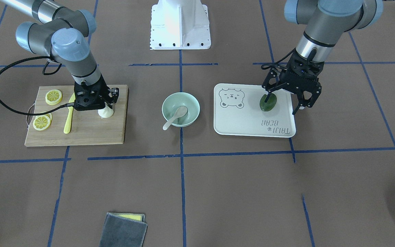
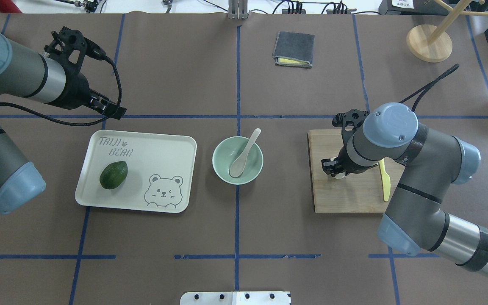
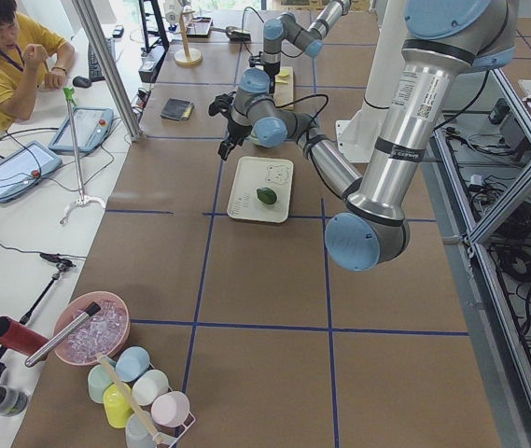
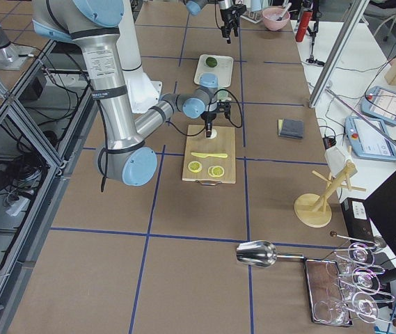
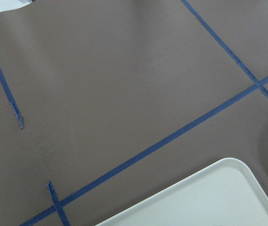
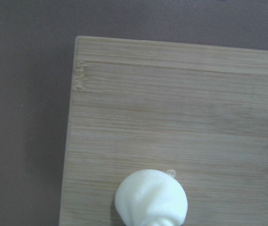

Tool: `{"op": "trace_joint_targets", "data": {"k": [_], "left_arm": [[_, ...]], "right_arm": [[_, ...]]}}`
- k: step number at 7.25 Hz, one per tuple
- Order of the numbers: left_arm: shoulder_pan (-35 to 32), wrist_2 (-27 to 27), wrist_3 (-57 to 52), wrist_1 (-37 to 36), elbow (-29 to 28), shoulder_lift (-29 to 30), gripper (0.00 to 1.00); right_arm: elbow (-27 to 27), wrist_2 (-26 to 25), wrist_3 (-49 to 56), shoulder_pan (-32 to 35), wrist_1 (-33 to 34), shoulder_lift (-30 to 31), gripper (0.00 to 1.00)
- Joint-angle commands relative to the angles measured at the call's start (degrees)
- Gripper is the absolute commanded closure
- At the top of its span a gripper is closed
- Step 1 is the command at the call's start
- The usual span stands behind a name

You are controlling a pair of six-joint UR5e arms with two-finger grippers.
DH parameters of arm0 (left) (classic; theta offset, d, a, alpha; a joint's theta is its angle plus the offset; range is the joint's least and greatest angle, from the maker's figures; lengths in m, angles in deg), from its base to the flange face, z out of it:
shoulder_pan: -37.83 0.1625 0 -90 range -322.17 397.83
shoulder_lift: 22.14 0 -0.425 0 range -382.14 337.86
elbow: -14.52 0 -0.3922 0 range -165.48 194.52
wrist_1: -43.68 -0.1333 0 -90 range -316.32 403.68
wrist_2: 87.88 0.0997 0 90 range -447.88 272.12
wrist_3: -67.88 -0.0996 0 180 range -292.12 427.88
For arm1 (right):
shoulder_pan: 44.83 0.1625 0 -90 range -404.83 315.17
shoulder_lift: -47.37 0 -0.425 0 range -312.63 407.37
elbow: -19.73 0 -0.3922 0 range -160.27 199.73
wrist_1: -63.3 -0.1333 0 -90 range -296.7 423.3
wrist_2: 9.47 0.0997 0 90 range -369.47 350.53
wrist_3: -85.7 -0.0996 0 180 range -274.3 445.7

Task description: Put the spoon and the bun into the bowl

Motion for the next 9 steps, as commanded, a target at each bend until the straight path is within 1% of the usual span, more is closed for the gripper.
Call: {"op": "trace_joint_targets", "data": {"k": [1, 2, 4, 5, 6, 7, 8, 9], "left_arm": [[0.06, 0.07, 0.07, 0.05, 0.05, -0.16, 0.09], [0.06, 0.07, 0.07, -0.04, 0.14, -0.16, 0.09], [-0.02, -0.02, 0.07, -0.04, 0.31, -0.25, 0.09], [-0.2, -0.02, 0.07, 0.05, 1.01, -1.55, 0.09], [-0.2, -0.02, -0.02, 0.05, 2.24, -3.05, 0.01], [-0.2, -0.02, -0.02, 0.22, 2.6, -3.93, 0.01], [-0.2, -0.2, 0.07, 0.22, 2.6, -3.94, 0.01], [-0.29, -0.28, 0.07, 0.22, 2.51, -3.94, 0.01]], "right_arm": [[-1.78, 0.13, 0.0, 0.35, 0.69, -0.09, 0.82], [-2.93, 0.04, 0.0, 0.44, 2.61, -1.74, 0.82], [-2.68, -0.05, -2.0, 0.18, 7.97, -9.02, 0.81], [-2.07, -0.05, -8.11, 0.01, 7.73, -12.44, 0.8], [-1.8, -0.22, -12.26, -0.17, 7.64, -15.26, 0.79], [0.9, -0.4, -16.57, -0.78, 6.95, -19.21, 0.76], [5.97, -0.66, -18.61, -2.35, 5.9, -24.12, 0.7], [9.5, -1.27, -21.68, -3.67, 3.62, -26.34, 0.59]]}}
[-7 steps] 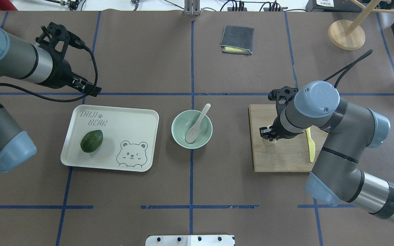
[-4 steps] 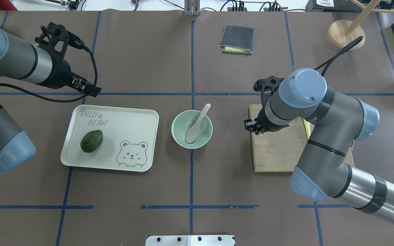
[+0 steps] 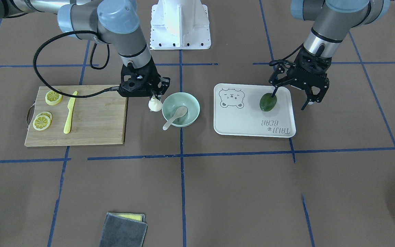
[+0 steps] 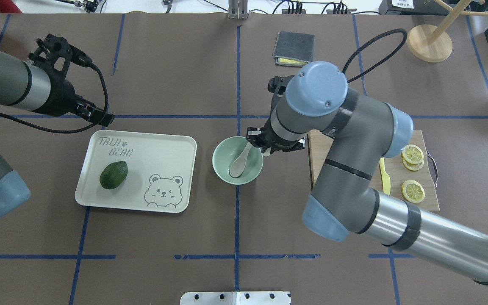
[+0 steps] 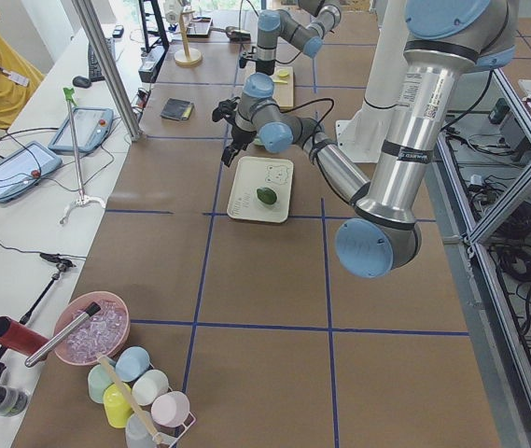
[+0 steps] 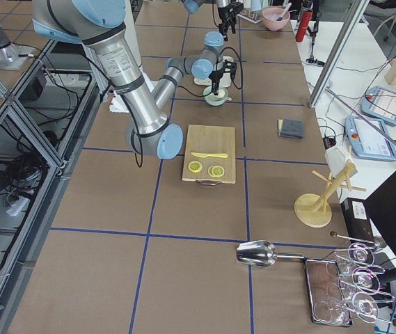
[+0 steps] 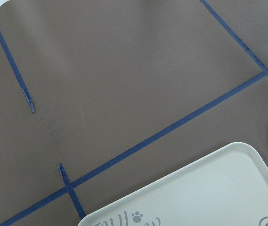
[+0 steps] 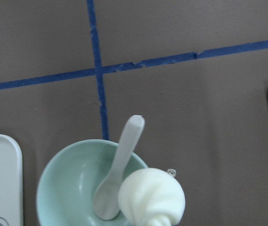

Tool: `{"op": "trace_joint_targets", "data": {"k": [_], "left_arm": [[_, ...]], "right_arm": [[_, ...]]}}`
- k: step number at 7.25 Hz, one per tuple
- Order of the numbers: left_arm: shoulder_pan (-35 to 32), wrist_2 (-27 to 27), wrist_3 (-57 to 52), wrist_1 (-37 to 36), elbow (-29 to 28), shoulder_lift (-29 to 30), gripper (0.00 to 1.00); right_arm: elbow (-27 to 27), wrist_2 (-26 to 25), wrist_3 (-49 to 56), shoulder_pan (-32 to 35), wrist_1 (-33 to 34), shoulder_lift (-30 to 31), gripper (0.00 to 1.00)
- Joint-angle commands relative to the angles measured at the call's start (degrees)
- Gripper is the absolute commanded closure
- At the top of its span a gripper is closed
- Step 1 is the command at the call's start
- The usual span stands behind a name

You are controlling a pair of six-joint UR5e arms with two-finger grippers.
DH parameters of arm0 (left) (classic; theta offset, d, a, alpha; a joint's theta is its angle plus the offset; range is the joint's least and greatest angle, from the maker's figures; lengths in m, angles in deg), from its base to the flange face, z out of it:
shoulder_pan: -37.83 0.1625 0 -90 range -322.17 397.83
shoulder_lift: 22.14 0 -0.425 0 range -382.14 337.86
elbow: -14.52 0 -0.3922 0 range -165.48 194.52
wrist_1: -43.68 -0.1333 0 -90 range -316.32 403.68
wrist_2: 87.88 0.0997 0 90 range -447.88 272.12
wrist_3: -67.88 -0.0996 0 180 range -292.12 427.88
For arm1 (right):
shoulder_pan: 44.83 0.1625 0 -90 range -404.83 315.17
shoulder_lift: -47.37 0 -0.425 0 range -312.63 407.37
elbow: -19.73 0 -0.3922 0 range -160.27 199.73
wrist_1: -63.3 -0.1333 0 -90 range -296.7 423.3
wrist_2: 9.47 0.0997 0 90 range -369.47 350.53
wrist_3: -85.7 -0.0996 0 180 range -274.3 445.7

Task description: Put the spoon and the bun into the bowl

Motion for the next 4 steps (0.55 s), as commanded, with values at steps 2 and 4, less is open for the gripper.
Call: {"op": "trace_joint_targets", "data": {"k": [2, 4], "left_arm": [[-0.06, -0.21, 0.38, 0.03, -0.06, -0.18, 0.0], [-0.06, -0.3, 0.64, 0.03, 0.12, -0.09, 0.0]], "right_arm": [[5.68, -3.76, -4.54, -3.48, -3.0, -3.93, 0.34], [5.78, -3.76, -4.55, -3.66, -3.09, -4.1, 0.2]]}}
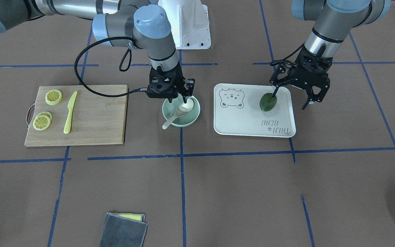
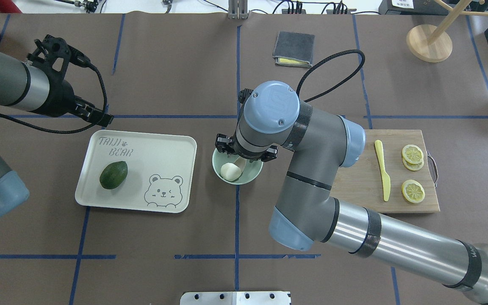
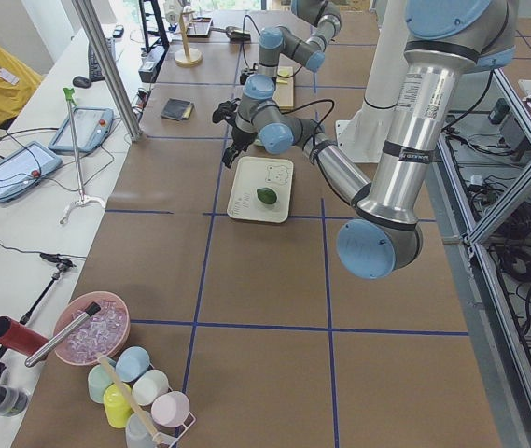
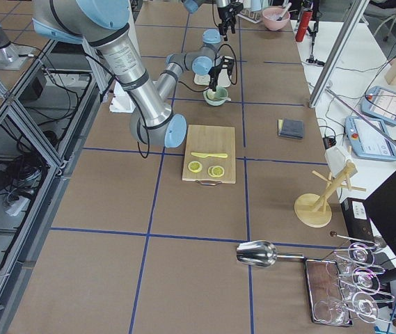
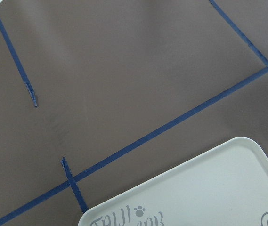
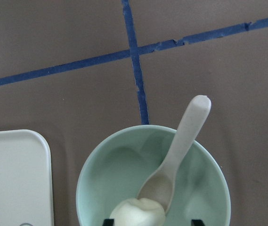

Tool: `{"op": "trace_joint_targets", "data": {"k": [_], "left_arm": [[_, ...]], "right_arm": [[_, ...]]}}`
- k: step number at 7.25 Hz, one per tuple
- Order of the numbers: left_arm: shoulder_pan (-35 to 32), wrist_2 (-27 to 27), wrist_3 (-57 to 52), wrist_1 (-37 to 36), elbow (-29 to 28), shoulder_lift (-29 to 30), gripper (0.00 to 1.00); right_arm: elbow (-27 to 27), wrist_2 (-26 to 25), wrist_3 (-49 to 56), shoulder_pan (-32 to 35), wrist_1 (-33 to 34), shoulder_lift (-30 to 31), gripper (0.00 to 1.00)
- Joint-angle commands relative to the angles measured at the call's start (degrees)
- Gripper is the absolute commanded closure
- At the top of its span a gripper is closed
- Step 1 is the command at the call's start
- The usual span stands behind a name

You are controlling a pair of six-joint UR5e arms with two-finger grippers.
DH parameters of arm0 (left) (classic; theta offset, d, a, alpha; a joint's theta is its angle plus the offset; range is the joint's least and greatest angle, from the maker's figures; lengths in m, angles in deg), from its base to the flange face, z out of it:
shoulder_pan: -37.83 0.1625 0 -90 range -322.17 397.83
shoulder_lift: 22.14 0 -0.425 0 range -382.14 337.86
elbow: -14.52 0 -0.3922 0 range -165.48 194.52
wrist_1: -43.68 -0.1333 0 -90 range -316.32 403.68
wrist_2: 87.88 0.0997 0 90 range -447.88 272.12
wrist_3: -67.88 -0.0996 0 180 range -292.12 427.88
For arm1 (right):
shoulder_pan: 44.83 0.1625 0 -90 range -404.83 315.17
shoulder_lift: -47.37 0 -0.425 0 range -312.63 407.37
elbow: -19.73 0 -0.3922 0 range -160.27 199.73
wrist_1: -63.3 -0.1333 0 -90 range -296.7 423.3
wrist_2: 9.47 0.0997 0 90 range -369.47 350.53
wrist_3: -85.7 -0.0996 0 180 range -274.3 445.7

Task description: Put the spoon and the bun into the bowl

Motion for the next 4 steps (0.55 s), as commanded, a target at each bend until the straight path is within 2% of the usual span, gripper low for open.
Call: {"op": "trace_joint_targets", "data": {"k": [1, 2, 3, 4], "left_arm": [[-0.09, 0.05, 0.07, -0.17, -0.17, -0.4, 0.0], [-1.48, -0.39, -0.63, 0.26, 1.05, -4.84, 0.0], [-7.41, -1.44, -6.46, 0.26, 2.19, -7.67, 0.0], [-13.65, -10.76, -15.83, 0.35, 2.11, -12.13, 0.0]], "right_arm": [[-1.58, 0.18, 0.0, 0.96, 0.4, 0.68, 0.09], [-6.73, 0.53, 0.09, 2.19, 0.4, 6.08, 0.0], [-13.49, 1.58, 1.14, 4.12, 0.32, 14.31, 0.0], [-18.6, 4.29, 3.41, 7.01, 0.4, 20.75, 0.0]]}}
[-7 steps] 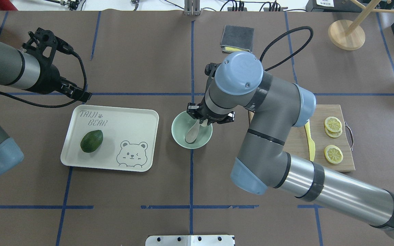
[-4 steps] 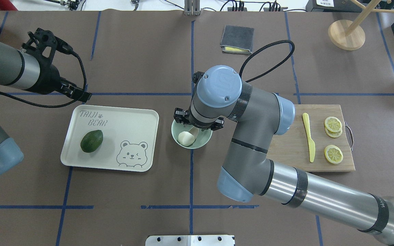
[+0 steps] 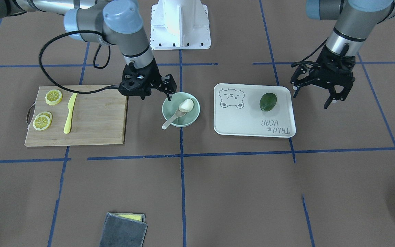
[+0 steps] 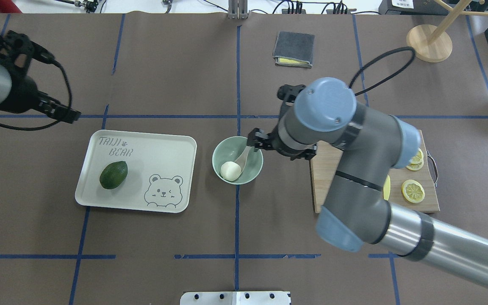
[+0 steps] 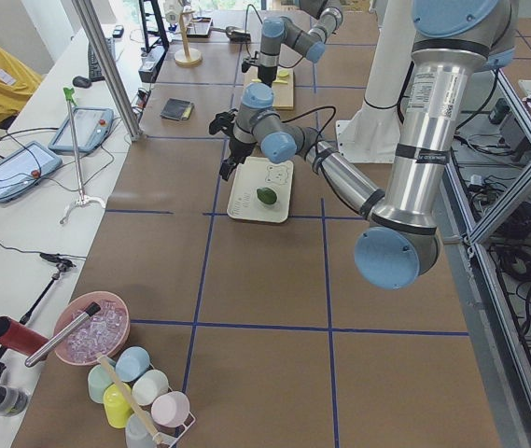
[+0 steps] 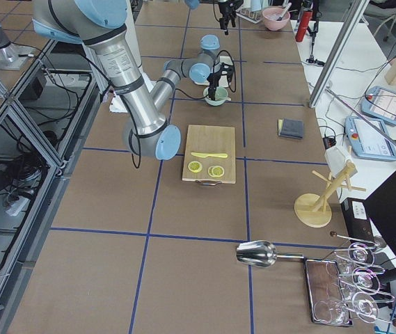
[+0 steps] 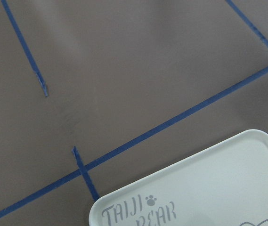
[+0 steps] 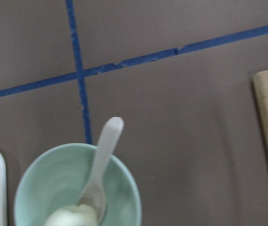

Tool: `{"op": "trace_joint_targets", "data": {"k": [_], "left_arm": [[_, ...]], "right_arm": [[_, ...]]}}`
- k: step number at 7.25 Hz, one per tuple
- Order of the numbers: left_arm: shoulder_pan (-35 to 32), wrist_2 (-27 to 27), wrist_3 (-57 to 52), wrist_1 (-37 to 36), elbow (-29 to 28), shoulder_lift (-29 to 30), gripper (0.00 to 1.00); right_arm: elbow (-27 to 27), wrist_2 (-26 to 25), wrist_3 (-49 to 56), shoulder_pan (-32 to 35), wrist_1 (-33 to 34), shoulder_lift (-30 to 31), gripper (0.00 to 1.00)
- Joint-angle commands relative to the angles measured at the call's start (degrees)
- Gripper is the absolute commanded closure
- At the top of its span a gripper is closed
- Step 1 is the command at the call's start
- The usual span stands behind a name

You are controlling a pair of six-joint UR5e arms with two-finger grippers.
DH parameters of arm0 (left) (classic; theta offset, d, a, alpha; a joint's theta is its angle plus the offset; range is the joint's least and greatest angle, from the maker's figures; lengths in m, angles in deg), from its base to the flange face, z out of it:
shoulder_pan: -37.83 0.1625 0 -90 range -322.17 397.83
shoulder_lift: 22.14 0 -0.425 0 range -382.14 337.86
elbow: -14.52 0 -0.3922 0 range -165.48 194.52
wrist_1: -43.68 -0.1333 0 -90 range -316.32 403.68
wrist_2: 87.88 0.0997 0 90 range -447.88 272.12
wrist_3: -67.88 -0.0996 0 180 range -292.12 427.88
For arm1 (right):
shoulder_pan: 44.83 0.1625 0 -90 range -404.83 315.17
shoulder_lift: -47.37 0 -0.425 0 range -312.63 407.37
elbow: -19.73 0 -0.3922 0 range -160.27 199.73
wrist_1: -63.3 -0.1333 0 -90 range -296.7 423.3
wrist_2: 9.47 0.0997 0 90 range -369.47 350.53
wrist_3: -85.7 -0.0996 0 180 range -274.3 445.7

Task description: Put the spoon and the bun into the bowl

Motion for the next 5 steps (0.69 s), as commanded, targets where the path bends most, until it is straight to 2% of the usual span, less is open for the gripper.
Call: {"op": "trace_joint_targets", "data": {"k": [1, 2, 3, 5], "left_arm": [[-15.59, -15.24, -18.51, 0.02, -1.04, -8.81, 0.0], [-19.68, -17.41, -23.65, -0.06, -1.93, -11.98, 0.0], [-20.33, -17.6, -23.44, -0.67, -2.89, -12.27, 0.0], [-23.84, -17.96, -23.87, -0.16, -5.35, -12.45, 0.0]], "right_arm": [[-10.44, 6.59, 10.39, 7.59, -0.03, 16.21, 0.0], [-12.91, 10.12, 21.01, 13.03, -0.2, 23.51, 0.0], [-13.11, 12.5, 32.25, 18.31, -0.47, 28.97, 0.0], [-12.24, 16.98, 51.25, 30.08, 0.05, 35.77, 0.0]]}}
